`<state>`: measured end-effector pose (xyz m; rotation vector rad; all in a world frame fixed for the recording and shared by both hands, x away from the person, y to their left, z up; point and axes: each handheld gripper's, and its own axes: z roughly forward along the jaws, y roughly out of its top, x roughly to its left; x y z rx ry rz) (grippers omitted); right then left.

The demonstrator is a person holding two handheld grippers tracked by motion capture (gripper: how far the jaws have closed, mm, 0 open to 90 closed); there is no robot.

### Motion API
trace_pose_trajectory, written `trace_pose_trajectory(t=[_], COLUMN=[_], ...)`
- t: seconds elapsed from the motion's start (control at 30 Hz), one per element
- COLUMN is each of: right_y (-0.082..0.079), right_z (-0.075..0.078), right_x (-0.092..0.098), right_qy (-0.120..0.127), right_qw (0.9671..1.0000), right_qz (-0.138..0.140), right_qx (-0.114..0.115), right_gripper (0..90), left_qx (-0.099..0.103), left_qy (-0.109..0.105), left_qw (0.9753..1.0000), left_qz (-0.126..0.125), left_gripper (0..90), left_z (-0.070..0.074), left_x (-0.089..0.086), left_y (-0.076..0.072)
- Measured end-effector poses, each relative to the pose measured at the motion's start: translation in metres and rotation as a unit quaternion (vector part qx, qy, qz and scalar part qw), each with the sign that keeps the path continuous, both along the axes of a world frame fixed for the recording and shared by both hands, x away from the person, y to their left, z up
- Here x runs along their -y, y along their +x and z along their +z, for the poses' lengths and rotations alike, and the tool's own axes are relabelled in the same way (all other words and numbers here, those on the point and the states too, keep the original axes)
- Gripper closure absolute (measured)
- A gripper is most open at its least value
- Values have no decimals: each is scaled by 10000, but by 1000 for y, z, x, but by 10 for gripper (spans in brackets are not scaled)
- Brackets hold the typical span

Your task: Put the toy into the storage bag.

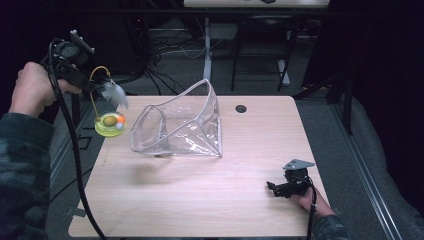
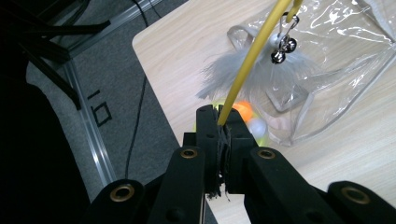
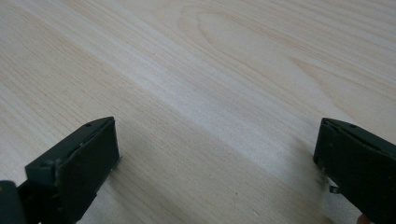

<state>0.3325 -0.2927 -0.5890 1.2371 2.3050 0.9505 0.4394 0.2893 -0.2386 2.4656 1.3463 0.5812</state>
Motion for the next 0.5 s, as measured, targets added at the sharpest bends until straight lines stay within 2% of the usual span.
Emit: trace_pose_trajectory(t=[0.5], right_y=[0], right_z=[0], right_x=[0], right_qy=[4], right_qw=[10000], right_qz=[0], right_qx=[4], right_gripper=[0], left_qx=[119], left_qy=[23], left_qw=[9996], left_qz=[-254], left_gripper=[878], left_z=[16], left_x=[25], left_y=[5])
